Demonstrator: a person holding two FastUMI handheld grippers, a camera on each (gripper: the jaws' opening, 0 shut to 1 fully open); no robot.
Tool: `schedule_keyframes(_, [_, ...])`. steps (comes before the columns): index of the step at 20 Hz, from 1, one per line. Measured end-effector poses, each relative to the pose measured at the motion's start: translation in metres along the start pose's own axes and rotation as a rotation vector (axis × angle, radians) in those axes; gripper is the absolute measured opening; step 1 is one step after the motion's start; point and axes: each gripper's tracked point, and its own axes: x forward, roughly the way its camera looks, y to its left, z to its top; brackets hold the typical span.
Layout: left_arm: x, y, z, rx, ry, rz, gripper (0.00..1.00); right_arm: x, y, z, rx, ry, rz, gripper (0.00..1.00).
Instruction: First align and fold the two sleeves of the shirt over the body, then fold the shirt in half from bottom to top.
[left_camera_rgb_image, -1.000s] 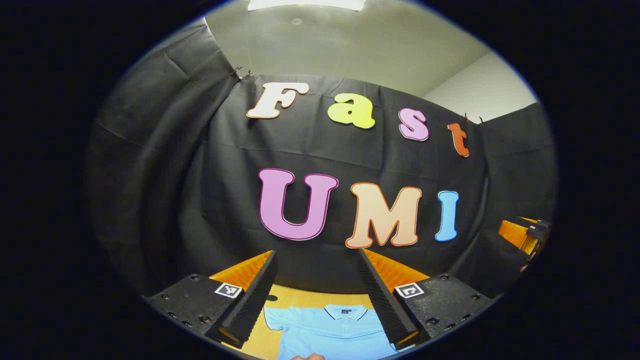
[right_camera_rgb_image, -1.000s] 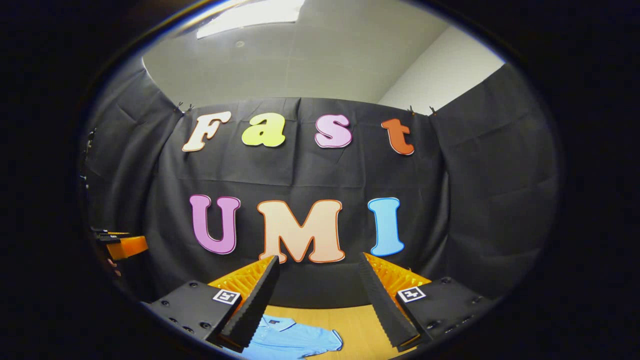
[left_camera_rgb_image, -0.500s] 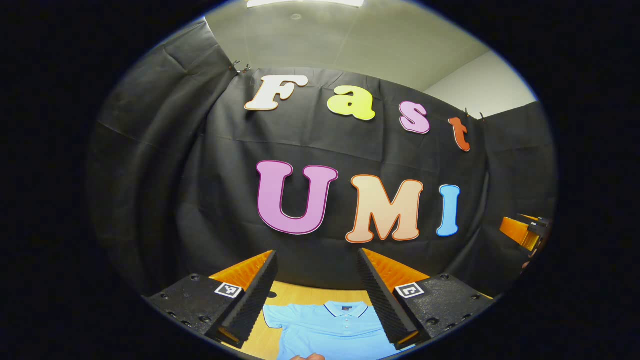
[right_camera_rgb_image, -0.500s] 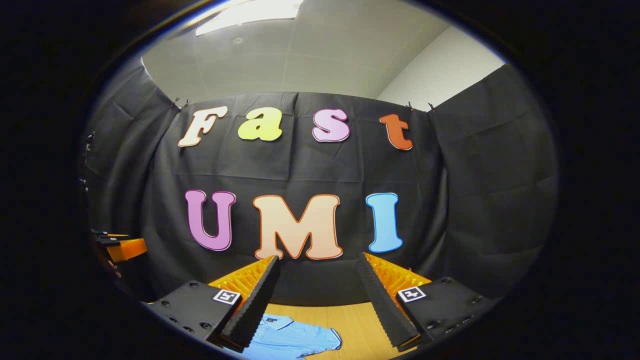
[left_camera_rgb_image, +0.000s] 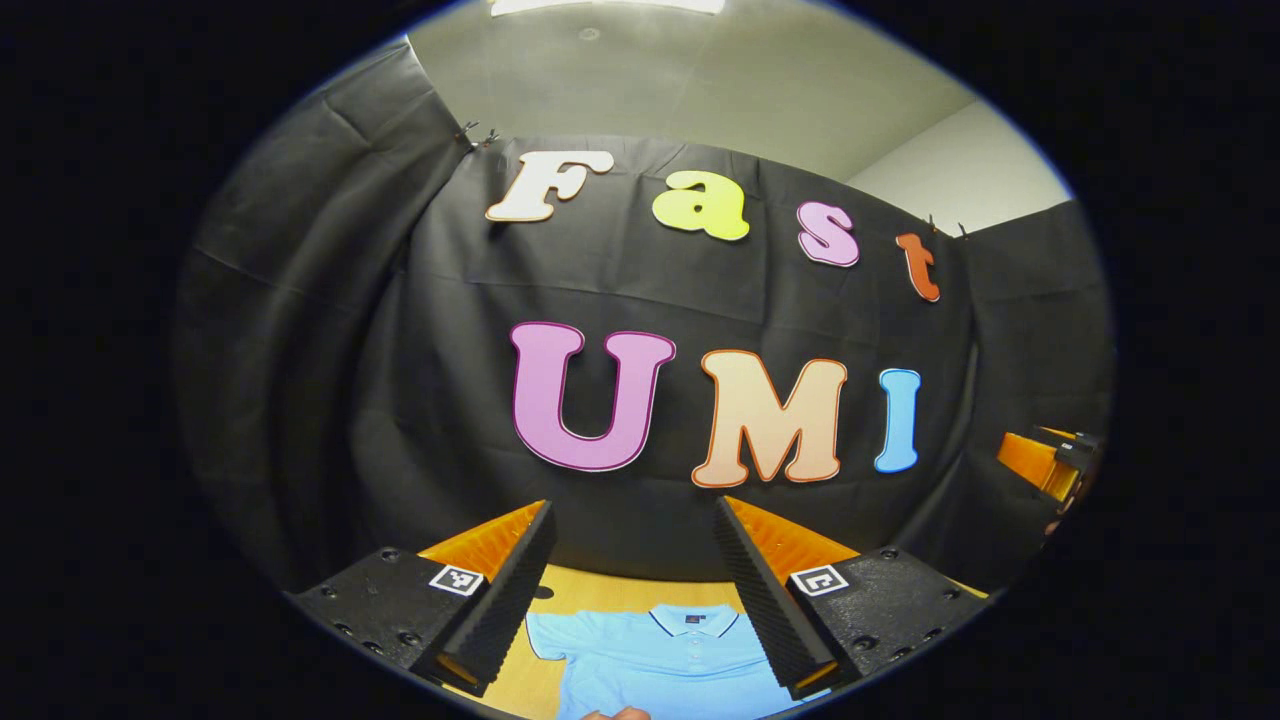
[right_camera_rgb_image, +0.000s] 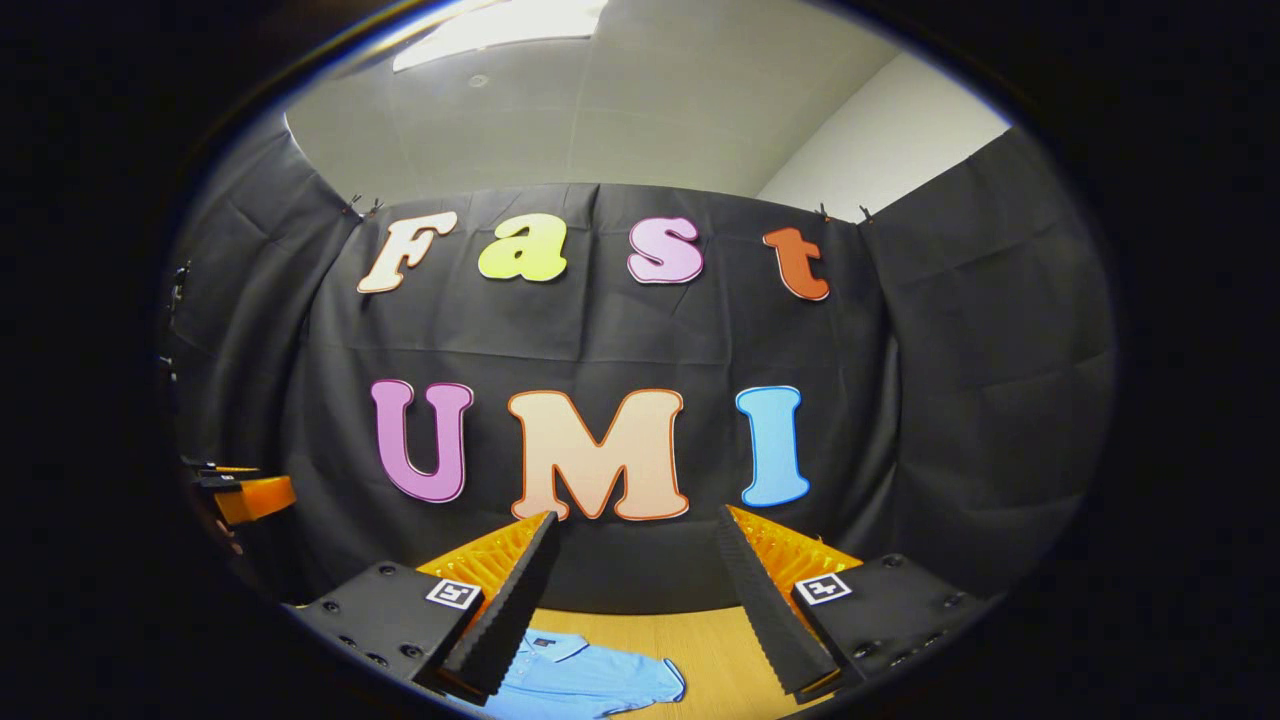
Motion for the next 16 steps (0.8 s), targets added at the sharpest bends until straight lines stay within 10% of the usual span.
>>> schedule_keyframes(9, [-0.001,-0.008,-0.001,-0.012,-0.032,0.096,0.95,0.044,-0.015,-0.053,-0.064,0.057,0.071,0.99])
schedule_keyframes(16, [0.006,0.002,-0.019,0.0,0.018,0.086,0.93,0.095,-0.05,-0.206,-0.136,0.287,0.003,0.99])
